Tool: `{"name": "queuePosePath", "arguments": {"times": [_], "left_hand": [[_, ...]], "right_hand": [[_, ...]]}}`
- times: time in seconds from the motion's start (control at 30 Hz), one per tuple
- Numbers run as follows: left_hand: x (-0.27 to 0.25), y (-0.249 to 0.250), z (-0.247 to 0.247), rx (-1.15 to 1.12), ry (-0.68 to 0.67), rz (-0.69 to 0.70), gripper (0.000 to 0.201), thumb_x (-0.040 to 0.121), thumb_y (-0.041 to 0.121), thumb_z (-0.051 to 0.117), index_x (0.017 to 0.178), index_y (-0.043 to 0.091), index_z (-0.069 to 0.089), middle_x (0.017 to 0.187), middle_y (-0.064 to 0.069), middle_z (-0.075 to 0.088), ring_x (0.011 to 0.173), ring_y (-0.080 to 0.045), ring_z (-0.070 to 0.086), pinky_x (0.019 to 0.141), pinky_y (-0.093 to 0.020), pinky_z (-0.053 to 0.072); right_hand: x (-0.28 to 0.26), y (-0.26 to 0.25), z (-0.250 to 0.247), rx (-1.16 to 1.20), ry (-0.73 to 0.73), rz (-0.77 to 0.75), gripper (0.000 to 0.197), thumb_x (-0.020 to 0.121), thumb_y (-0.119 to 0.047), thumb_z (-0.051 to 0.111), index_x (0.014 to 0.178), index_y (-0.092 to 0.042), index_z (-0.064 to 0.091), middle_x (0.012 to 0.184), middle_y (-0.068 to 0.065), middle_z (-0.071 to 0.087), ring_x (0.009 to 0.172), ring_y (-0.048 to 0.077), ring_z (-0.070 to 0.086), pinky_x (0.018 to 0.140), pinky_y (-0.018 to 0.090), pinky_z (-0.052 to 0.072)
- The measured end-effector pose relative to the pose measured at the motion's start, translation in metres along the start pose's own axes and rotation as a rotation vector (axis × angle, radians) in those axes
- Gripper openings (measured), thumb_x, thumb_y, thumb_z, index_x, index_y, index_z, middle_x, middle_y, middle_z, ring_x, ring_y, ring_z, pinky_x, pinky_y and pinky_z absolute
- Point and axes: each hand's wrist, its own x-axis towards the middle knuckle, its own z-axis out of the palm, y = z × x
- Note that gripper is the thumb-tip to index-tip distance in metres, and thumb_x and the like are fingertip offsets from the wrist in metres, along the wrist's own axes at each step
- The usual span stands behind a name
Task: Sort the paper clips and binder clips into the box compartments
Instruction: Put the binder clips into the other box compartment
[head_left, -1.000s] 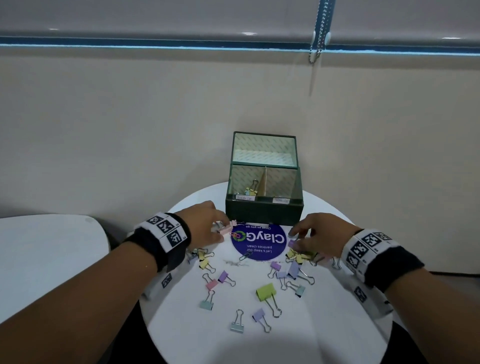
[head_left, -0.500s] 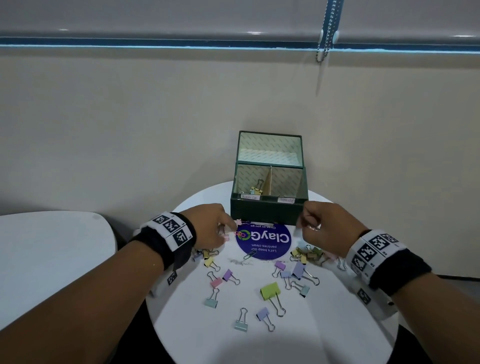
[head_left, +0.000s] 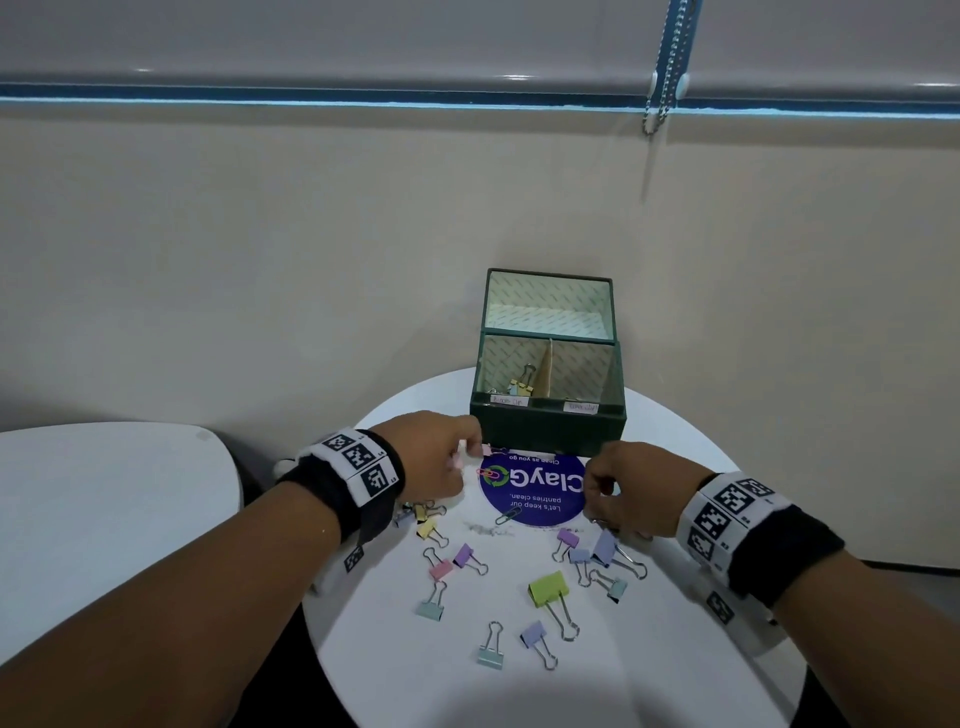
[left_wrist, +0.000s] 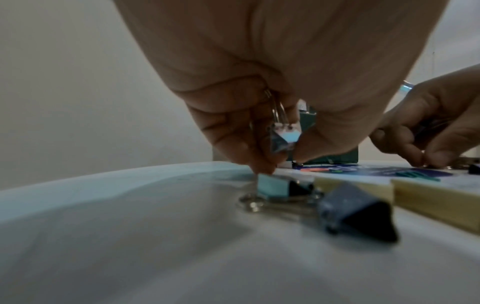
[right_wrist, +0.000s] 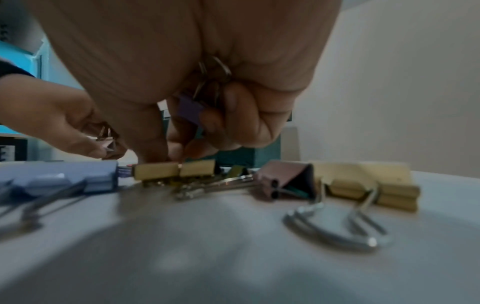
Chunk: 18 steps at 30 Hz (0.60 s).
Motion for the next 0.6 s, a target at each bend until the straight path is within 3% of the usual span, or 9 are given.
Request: {"name": "queuePosePath", "arguments": {"times": [0.07,0.13,0.2,0.33,0.4,0.5,0.6], "left_hand": [[0.0010,-0.0011,0.0011,0.081,-0.033,0.035,0.050,0.091,0.022,0.051,0.134,0.047,0.047,0.119,0.005,0.065,0.104,-0.018,0.060,0.088,-0.033,0.053],[0.0037,-0.0026,0.0006,0.117,-0.035,0.025,0.057,0.093,0.020,0.047,0.142,0.049,0.042,0.126,0.002,0.062,0.113,-0.020,0.059,0.094,-0.034,0.051],[0.0054,-0.0038,-0.0008,0.099,-0.024,-0.006,0.052,0.093,0.021,0.047,0.137,0.048,0.049,0.125,0.002,0.062,0.111,-0.019,0.059,0.091,-0.033,0.051],[0.0038,-0.0025,-0.0037,0.099,0.007,-0.058,0.023,0.091,0.029,0.053,0.112,0.035,0.059,0.110,0.005,0.062,0.094,-0.016,0.054,0.073,-0.027,0.040],[0.0058,-0.0044,-0.0033,0.082,0.023,-0.072,0.025,0.091,0.030,0.053,0.114,0.036,0.060,0.113,0.005,0.062,0.097,-0.016,0.054,0.076,-0.027,0.043],[0.0069,-0.0067,-0.0031,0.058,0.004,-0.079,0.038,0.092,0.029,0.050,0.128,0.038,0.057,0.129,0.004,0.060,0.113,-0.018,0.056,0.092,-0.030,0.046],[0.0055,-0.0056,-0.0031,0.072,-0.004,-0.070,0.037,0.095,0.032,0.052,0.130,0.035,0.062,0.132,0.007,0.060,0.122,-0.018,0.054,0.098,-0.028,0.042]], "right_hand": [[-0.0001,0.0000,-0.0002,0.038,0.014,0.001,0.010,0.095,-0.031,0.064,0.095,-0.021,0.067,0.109,-0.005,0.064,0.095,0.010,0.060,0.077,0.022,0.054],[-0.0018,-0.0005,-0.0021,0.070,0.031,0.012,0.010,0.096,-0.033,0.064,0.095,-0.023,0.066,0.107,-0.008,0.064,0.093,0.007,0.060,0.074,0.018,0.051],[-0.0018,0.0016,-0.0037,0.054,0.041,0.030,0.011,0.096,-0.035,0.061,0.095,-0.027,0.068,0.104,-0.012,0.066,0.095,0.007,0.061,0.078,0.020,0.053],[-0.0018,0.0022,-0.0029,0.017,-0.029,0.069,0.005,0.094,-0.032,0.064,0.094,-0.031,0.068,0.099,-0.015,0.068,0.094,0.008,0.062,0.082,0.021,0.053],[-0.0003,0.0023,-0.0021,0.005,-0.029,0.060,0.008,0.094,-0.031,0.063,0.087,-0.029,0.066,0.092,-0.012,0.069,0.089,0.009,0.064,0.079,0.021,0.054],[0.0028,0.0019,-0.0024,0.063,-0.032,0.063,0.017,0.095,-0.029,0.062,0.078,-0.026,0.062,0.081,-0.010,0.071,0.080,0.009,0.069,0.075,0.023,0.058],[0.0043,-0.0033,-0.0085,0.102,0.001,0.031,0.016,0.098,-0.031,0.058,0.082,-0.028,0.058,0.088,-0.011,0.069,0.085,0.008,0.066,0.074,0.023,0.056]]}}
